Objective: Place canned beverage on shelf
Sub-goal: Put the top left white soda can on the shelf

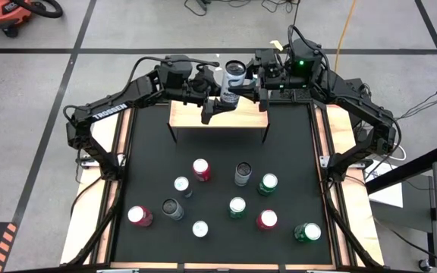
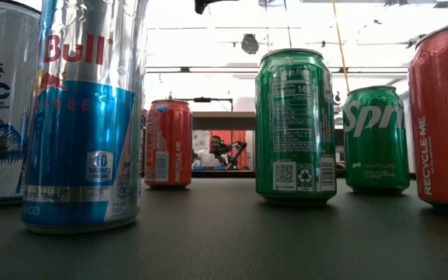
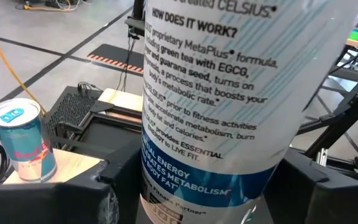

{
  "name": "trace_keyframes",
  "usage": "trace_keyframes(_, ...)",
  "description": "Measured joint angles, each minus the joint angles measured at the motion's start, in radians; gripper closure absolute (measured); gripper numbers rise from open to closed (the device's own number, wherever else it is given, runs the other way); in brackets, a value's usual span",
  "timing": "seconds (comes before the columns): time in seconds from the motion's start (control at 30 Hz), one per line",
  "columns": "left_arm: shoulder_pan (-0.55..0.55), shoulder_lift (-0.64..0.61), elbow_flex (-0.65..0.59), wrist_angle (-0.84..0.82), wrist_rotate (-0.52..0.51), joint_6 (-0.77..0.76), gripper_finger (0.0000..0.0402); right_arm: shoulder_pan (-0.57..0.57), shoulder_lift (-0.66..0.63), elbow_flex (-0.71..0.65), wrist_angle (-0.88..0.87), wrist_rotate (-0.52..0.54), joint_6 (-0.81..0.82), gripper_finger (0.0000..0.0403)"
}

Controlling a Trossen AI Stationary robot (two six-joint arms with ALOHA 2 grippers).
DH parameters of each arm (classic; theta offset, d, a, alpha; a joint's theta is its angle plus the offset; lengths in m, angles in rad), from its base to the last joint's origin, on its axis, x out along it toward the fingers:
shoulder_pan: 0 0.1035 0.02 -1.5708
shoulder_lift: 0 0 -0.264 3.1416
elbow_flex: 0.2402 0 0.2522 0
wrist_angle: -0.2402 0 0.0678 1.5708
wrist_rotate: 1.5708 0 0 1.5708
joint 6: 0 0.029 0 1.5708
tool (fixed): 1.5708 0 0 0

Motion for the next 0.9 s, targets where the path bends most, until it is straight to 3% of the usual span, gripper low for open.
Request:
trace_keyframes(0.4,0.003,0.0,0.0,0.037,-0.009,0.02,0.0156,-0.013,-0.065,0.001,-0.132,0.033,0.043,0.0098)
trace_keyframes(0.67,0.051,0.0,0.0,0.155,-0.016,0.055,0.0157,-0.072,-0.144,0.002,-0.199,0.11,0.036,0.0092)
trace_keyframes(0.77,0.079,0.001,0.0,0.199,-0.025,0.072,0.0157,-0.107,-0.15,0.045,-0.195,0.152,0.028,0.0092)
trace_keyframes(0.9,0.119,0.01,0.0,0.233,-0.018,0.072,0.0157,-0.172,-0.089,0.163,-0.206,0.116,0.024,0.0092)
